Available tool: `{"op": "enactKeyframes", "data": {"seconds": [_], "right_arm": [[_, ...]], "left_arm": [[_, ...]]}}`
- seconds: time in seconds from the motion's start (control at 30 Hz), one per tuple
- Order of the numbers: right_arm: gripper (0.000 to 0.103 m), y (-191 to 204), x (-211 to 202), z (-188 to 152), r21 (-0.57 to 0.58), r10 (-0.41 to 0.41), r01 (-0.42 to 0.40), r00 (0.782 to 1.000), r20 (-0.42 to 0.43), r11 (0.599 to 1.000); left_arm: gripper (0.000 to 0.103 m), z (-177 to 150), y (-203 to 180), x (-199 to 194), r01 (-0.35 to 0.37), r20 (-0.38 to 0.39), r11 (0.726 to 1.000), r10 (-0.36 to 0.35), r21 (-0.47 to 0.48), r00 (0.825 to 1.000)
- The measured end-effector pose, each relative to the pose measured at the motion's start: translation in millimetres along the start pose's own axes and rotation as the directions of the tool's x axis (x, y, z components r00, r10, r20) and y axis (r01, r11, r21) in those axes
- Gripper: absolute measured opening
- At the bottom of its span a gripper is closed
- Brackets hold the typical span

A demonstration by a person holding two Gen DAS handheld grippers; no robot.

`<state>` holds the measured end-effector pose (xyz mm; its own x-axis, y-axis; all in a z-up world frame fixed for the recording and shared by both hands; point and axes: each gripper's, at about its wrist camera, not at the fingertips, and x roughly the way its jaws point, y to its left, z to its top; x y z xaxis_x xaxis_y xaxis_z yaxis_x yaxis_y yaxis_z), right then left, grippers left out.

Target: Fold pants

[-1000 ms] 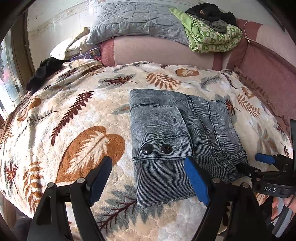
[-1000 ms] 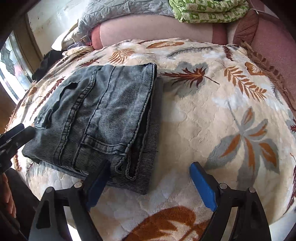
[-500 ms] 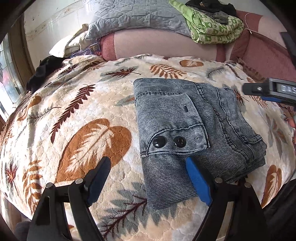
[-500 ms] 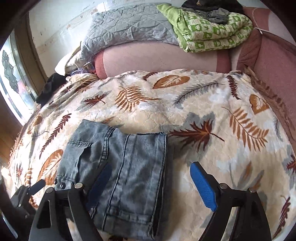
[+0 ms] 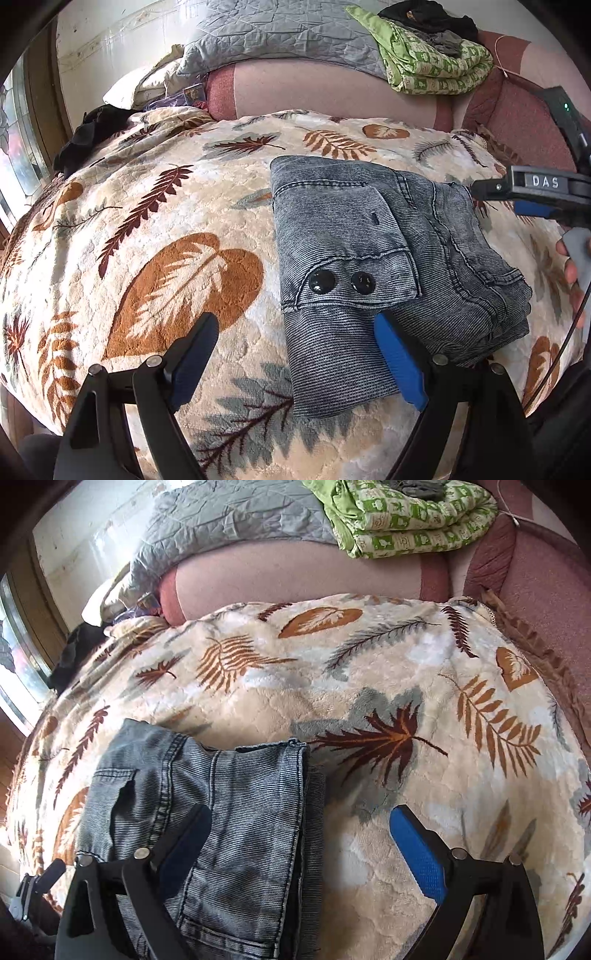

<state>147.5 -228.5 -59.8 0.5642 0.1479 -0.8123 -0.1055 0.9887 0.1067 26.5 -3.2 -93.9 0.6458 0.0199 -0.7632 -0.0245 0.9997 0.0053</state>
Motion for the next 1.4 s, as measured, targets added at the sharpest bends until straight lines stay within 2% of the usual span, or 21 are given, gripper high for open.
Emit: {"op": "enactKeyframes", "data": {"seconds": [0.1, 0.17, 0.23, 0.27, 0.3, 0.4, 0.5, 0.63, 0.7, 0.77, 0.87, 1.03, 1.13, 1.2, 1.27, 1.4], "right_arm": [[0.099, 13, -2, 20, -0.020, -0.013, 0.013, 1.000, 0.021, 1.000], [0.099, 29, 11, 33, -0.055, -0.020, 0.020, 1.000, 0.006, 0.998], [0.099, 45, 36, 39, -0.123, -0.087, 0.085, 0.996, -0.012, 0.989], [0.100, 48, 58, 36, -0.154, -0.159, 0.145, 0.984, -0.077, 0.977], [0.100, 48, 75, 33, -0.153, -0.149, 0.129, 0.980, -0.130, 0.980], [0.100, 39, 65, 33, -0.094, -0.109, 0.100, 0.989, -0.098, 0.991], [0.102, 24, 25, 23, -0.062, -0.062, 0.062, 0.998, 0.010, 0.996], [0.102, -19, -20, -12, 0.091, 0.077, -0.085, 0.993, 0.093, 0.992], [0.102, -35, -28, -33, 0.129, 0.166, -0.178, 0.981, 0.102, 0.976], [0.102, -48, -30, -46, 0.176, 0.215, -0.228, 0.973, 0.088, 0.958], [0.102, -63, -30, -53, 0.227, 0.292, -0.312, 0.949, 0.117, 0.923], [0.102, -72, -31, -60, 0.244, 0.320, -0.335, 0.942, 0.099, 0.910], [0.102, -71, -33, -62, 0.246, 0.334, -0.348, 0.937, 0.101, 0.904], [0.102, -67, -32, -62, 0.238, 0.373, -0.384, 0.923, 0.089, 0.892], [0.102, -62, -27, -64, 0.242, 0.439, -0.440, 0.896, 0.061, 0.865], [0.102, -58, -16, -70, 0.281, 0.513, -0.497, 0.858, 0.017, 0.821]], "left_arm": [[0.087, 0, -2, -1, -0.011, -0.002, 1.000, 0.011, 0.005, 1.000], [0.087, 0, -2, -1, -0.017, 0.001, 1.000, 0.017, 0.011, 1.000], [0.087, 0, -2, -1, -0.017, 0.002, 1.000, 0.016, 0.018, 1.000], [0.087, 0, -2, -1, -0.014, 0.001, 1.000, 0.014, 0.020, 1.000], [0.087, 0, -2, 0, -0.017, -0.003, 1.000, 0.017, 0.020, 1.000], [0.091, 2, 1, 0, -0.015, -0.001, 1.000, 0.015, 0.014, 1.000], [0.093, 3, 5, 0, 0.000, 0.000, 1.000, 0.000, -0.017, 1.000], [0.092, 6, 14, -8, 0.045, 0.000, 0.997, -0.045, -0.060, 0.999], [0.092, 8, 19, -16, 0.046, 0.018, 0.996, -0.044, -0.072, 0.999], [0.092, 13, 26, -25, 0.040, 0.041, 0.994, -0.037, -0.098, 0.998], [0.092, 20, 33, -36, 0.027, 0.055, 0.991, -0.020, -0.132, 0.998], [0.092, 23, 36, -47, 0.004, 0.064, 0.989, 0.005, -0.150, 0.998], [0.092, 20, 33, -48, 0.017, 0.057, 0.989, -0.009, -0.150, 0.998], [0.092, 17, 33, -50, 0.034, 0.055, 0.989, -0.026, -0.147, 0.998], [0.092, 16, 35, -51, 0.076, 0.057, 0.986, -0.068, -0.149, 0.996], [0.092, 14, 47, -45, 0.143, 0.030, 0.968, -0.140, -0.205, 0.990]]}}
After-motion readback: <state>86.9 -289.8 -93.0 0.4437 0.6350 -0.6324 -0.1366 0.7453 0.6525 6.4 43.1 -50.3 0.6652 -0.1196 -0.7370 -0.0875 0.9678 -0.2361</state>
